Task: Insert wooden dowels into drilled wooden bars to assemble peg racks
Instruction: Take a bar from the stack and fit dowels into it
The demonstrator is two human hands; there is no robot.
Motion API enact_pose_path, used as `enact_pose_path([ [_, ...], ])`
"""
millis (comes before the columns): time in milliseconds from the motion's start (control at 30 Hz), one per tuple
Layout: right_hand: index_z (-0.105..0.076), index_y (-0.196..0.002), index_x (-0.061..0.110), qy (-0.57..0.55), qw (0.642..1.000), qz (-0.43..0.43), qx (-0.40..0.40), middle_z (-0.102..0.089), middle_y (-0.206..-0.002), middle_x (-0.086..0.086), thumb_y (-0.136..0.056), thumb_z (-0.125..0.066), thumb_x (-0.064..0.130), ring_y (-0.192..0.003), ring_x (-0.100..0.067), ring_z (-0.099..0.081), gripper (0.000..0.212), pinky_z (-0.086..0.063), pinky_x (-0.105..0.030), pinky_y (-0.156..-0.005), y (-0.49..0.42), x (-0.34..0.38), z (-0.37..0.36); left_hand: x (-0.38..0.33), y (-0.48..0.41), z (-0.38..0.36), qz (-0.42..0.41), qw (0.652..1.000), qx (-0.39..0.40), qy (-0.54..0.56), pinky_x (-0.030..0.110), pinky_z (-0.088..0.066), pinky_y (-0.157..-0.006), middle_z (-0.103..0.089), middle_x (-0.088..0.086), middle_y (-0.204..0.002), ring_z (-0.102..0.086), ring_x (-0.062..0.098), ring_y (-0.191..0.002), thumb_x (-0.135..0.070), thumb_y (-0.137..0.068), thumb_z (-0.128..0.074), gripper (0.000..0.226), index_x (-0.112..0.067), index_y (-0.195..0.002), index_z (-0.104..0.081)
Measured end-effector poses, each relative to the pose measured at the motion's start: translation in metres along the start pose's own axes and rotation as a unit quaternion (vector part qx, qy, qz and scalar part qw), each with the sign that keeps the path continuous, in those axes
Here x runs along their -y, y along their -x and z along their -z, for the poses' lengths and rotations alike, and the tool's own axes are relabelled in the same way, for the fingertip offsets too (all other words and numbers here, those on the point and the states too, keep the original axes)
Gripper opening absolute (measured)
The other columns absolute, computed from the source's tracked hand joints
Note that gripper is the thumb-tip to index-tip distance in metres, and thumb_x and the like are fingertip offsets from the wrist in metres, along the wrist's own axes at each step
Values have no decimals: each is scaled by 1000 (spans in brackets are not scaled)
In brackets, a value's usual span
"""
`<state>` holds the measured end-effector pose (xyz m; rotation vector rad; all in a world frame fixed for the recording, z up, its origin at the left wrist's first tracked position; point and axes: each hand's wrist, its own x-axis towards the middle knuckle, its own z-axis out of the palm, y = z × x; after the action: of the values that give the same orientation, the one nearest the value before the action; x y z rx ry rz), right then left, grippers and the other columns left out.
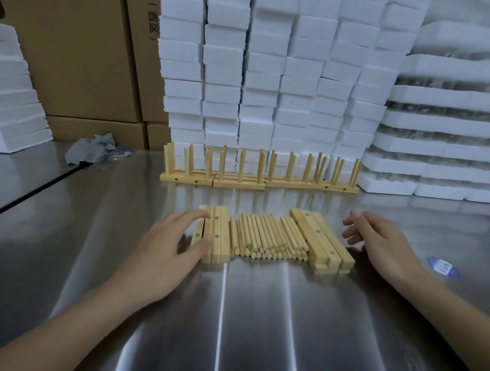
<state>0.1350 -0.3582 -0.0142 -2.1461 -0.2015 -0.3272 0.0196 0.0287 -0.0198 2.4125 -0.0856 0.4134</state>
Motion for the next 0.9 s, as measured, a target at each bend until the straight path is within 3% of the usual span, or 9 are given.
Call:
enact_pose_path([
  [67, -73, -99, 30, 14, 1000, 9, 19, -75, -85, 10, -106, -45, 58, -78, -1, -69, 40, -50, -30, -73, 1, 3, -1, -3, 4, 2, -2, 1000, 6, -7, 30, -46, -99, -55, -30, -141, -53, -2, -129, -84, -84, -42, 67, -59, -147, -42],
  [300, -74, -97, 31, 35, 996, 66, 56, -72, -88, 23, -104, -52, 54, -85, 3, -66, 33, -48, -30, -75, 10, 10, -6, -4, 11, 7, 7, 999, 19, 28, 31, -43, -110, -57, -23, -147, -49, -1, -138, -59, -94, -64, 54, -62, -145, -44],
  [433, -73, -98, 32, 48, 994, 75, 58, -73, -87, 15, -104, -51, 54, -85, -3, -66, 31, -46, -28, -72, 12, 11, -6, -3, 12, 11, 9, 999, 46, -7, 42, -45, -114, -54, -15, -147, -48, 7, -138, -71, -81, -67, 74, -65, -148, -36],
  [567, -69, -107, 33, 45, 993, 89, 67, -72, -92, 3, -105, -53, 50, -71, -13, -68, 24, -49, -17, -58, 15, 13, -7, 0, 10, 8, -13, 998, 37, -42, 35, -46, -105, -56, -17, -144, -50, 6, -134, -64, -86, -73, 71, -65, -147, -38],
  [700, -67, -110, 35, 85, 989, 105, 61, -71, -93, 5, -105, -51, 53, -86, -11, -64, 24, -46, -28, -70, 16, 11, -8, 6, 7, 6, -24, 999, 22, -42, 31, -47, -100, -61, -18, -143, -55, 4, -132, -62, -88, -74, 64, -63, -145, -44],
  [900, -66, -113, 36, 102, 987, 109, 59, -69, -94, 9, -104, -49, 54, -87, -6, -63, 26, -42, -25, -69, 15, 11, -8, 5, 6, 8, -14, 999, 12, -42, 42, -51, -108, -65, -10, -141, -58, 8, -130, -60, -87, -76, 64, -59, -145, -49],
])
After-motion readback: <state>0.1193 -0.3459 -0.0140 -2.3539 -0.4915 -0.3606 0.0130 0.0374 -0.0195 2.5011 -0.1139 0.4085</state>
